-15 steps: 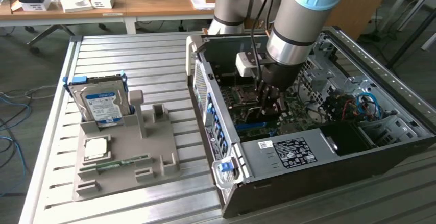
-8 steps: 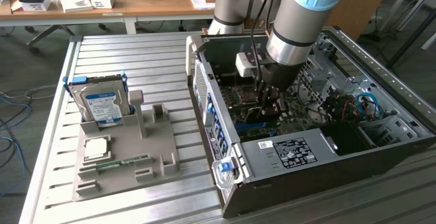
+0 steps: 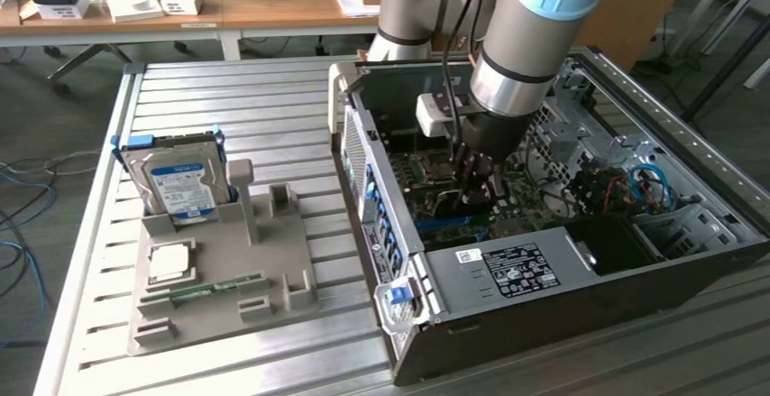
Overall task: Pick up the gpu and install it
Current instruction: 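Insert the gpu into the slot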
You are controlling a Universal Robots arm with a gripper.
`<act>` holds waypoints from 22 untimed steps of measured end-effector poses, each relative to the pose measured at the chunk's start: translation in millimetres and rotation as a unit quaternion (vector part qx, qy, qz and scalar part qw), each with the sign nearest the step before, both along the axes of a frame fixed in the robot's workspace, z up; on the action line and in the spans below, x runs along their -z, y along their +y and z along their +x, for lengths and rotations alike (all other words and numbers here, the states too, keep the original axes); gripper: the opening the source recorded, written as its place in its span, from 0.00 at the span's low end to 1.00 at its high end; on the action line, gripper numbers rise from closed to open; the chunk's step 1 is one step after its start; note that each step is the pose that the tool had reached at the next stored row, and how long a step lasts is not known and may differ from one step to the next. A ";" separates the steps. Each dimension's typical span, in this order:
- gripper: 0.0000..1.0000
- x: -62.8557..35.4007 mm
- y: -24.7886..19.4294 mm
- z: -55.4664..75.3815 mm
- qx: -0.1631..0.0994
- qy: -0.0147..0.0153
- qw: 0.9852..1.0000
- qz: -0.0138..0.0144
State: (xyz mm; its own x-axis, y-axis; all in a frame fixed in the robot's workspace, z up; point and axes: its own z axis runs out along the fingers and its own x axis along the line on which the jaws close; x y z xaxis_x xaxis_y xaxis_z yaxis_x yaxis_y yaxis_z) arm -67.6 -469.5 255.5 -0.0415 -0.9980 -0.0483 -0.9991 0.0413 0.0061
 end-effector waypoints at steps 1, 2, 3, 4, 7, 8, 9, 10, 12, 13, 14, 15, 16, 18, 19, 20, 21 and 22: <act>0.26 0.0 0.0 0.0 0.000 0.000 1.000 0.000; 0.26 0.2 0.0 0.0 0.000 0.000 1.000 0.000; 0.26 0.5 0.0 0.0 0.000 0.000 1.000 0.000; 0.26 0.6 0.0 0.0 0.000 0.000 1.000 0.000; 0.26 0.7 0.0 0.0 0.000 0.000 1.000 0.000; 0.26 1.1 0.0 0.0 0.000 0.000 1.000 0.000; 0.26 1.4 0.0 0.0 0.000 0.000 1.000 0.000; 0.26 1.5 0.0 0.0 0.000 0.000 1.000 0.000; 0.26 1.5 0.0 0.0 0.000 0.000 1.000 0.000; 0.26 1.6 0.0 0.0 0.000 0.000 1.000 0.000; 0.26 1.6 0.0 0.0 0.000 0.000 1.000 0.000; 0.26 1.7 0.0 0.0 0.000 0.000 1.000 0.000; 0.26 1.7 0.0 0.0 0.000 0.000 1.000 0.000; 0.26 1.8 0.1 0.0 0.000 0.000 1.000 0.000; 0.26 2.0 0.4 0.0 0.000 0.000 1.000 0.000; 0.26 2.0 0.7 0.0 0.000 0.000 1.000 0.000; 0.26 1.9 0.7 0.0 0.000 0.000 1.000 0.000; 0.26 1.9 0.7 0.0 0.000 0.000 1.000 0.000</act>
